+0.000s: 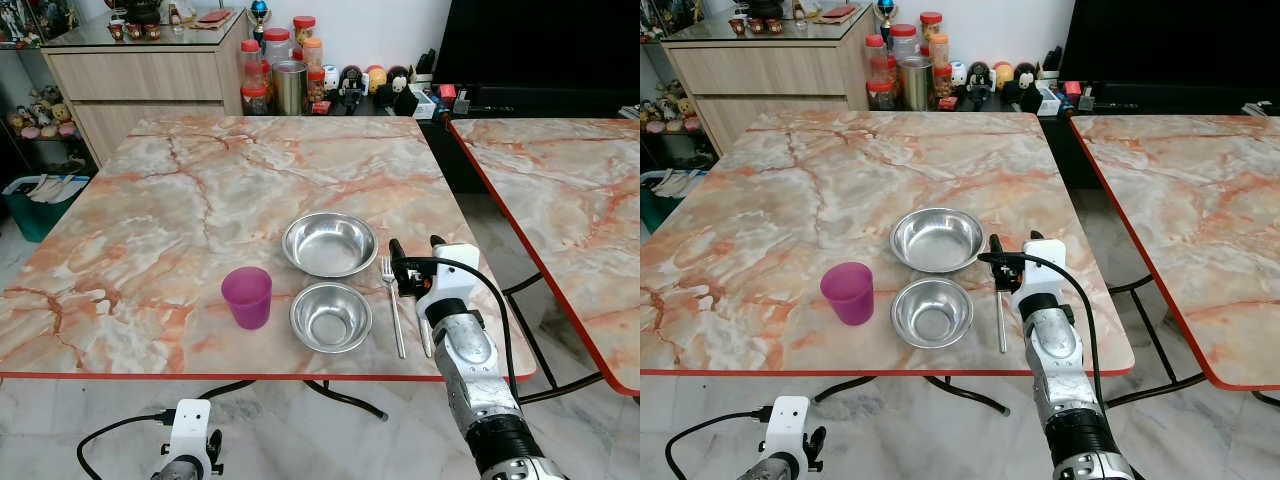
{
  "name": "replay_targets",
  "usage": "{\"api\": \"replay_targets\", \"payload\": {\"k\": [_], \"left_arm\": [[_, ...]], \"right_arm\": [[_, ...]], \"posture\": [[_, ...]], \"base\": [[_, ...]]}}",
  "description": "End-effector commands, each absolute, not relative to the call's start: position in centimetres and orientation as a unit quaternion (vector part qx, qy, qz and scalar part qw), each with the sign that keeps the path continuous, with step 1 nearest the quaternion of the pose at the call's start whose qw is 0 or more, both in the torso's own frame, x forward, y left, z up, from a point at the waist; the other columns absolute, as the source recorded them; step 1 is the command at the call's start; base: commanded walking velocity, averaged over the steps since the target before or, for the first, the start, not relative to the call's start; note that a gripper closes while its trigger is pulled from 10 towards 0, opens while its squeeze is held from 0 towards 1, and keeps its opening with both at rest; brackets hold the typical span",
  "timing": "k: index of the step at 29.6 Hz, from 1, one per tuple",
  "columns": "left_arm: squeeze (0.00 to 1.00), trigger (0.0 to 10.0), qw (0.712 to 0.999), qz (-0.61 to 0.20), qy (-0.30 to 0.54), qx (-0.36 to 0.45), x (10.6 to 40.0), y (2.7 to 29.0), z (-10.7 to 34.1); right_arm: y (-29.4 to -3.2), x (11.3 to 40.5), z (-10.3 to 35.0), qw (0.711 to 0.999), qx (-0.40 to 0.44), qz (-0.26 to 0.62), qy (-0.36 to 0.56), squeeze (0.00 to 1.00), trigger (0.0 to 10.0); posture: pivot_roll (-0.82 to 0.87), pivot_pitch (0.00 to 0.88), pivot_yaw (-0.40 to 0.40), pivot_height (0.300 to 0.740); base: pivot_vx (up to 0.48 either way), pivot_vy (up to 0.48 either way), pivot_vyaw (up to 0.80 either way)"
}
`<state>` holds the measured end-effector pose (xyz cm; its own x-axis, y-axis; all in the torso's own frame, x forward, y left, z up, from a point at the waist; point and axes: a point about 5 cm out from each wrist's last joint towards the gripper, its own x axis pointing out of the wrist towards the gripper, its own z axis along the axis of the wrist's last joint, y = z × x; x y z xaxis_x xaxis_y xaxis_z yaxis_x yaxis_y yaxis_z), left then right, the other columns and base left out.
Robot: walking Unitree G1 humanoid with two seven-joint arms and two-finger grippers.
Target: Setting the table
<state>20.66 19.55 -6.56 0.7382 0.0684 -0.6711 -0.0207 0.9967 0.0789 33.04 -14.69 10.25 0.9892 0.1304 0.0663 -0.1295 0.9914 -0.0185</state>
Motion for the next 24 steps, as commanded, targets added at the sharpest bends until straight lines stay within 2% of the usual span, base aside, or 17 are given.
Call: {"api": "replay_targets", "payload": {"k": [1, 9, 10, 24], "left_arm": [[0.0, 10.0, 0.931, 0.025, 0.363, 0.036, 20.79, 19.54, -6.53], [0.0, 10.0, 0.931, 0.025, 0.363, 0.036, 20.79, 19.54, -6.53], [0.0, 10.0, 0.93, 0.023, 0.364, 0.035, 20.75, 19.38, -6.57], [0.0, 10.0, 0.93, 0.02, 0.365, 0.034, 20.81, 19.21, -6.58]], "right_arm": [[-14.72, 33.35, 10.69, 0.997, -0.006, 0.064, -0.039, 0.0, 10.0], [-14.69, 33.37, 10.72, 0.997, -0.006, 0.064, -0.039, 0.0, 10.0], [-14.35, 33.35, 10.74, 0.996, -0.005, 0.075, -0.042, 0.0, 10.0], [-13.78, 33.35, 10.77, 0.995, -0.001, 0.093, -0.045, 0.0, 10.0]], "posture": [[0.0, 0.0, 0.0, 0.74], [0.0, 0.0, 0.0, 0.74], [0.02, 0.0, -0.036, 0.74], [0.02, 0.0, -0.033, 0.74]], "base": [[0.0, 0.0, 0.0], [0.0, 0.0, 0.0], [0.0, 0.0, 0.0], [0.0, 0.0, 0.0]]}}
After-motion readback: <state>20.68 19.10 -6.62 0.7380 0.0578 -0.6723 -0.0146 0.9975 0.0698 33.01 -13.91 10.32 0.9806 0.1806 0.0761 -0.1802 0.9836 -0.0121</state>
